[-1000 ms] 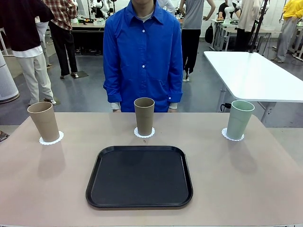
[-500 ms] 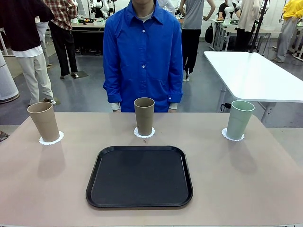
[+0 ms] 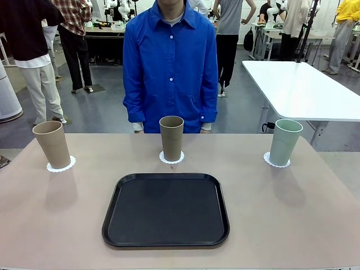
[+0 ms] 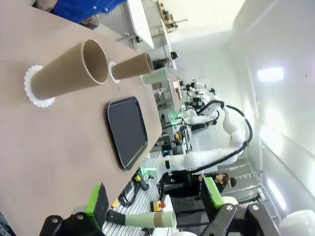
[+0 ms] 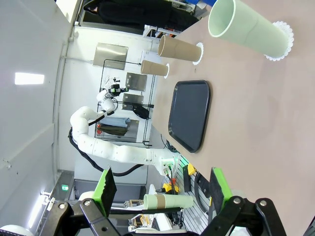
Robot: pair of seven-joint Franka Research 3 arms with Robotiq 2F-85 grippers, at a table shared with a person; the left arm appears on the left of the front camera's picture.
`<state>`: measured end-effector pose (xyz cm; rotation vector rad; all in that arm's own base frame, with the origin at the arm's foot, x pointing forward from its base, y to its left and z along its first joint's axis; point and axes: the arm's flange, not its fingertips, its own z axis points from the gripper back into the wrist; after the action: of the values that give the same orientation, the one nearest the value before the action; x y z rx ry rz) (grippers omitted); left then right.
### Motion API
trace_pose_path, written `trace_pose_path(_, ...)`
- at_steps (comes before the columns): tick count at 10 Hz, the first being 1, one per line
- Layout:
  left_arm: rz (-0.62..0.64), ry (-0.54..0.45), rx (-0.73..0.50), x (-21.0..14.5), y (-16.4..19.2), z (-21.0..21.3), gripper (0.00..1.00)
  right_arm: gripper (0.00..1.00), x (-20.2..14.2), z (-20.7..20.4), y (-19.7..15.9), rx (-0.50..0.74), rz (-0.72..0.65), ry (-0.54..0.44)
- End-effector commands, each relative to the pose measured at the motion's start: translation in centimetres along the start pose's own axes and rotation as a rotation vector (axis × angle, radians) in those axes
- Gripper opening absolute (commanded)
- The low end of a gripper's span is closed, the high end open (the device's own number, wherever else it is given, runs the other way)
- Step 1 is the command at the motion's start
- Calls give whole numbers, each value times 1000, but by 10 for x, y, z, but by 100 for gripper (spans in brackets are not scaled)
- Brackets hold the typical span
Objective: Place coasters on the table and set cups on them.
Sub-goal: Take one Reusable plastic cup from the Flat Tray and place it on a coaster set by the human.
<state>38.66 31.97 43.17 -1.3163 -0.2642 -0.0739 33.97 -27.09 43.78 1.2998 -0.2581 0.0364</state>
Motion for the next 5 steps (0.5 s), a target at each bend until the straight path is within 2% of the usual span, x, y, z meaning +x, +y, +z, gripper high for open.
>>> trace_pose_path(1,-14,25,-2,-3,-6,-12,100,100,0,0,1,8,4,-1)
trace_pose_path(5,-14,25,-2,-3,-6,-12,100,100,0,0,1,8,4,-1)
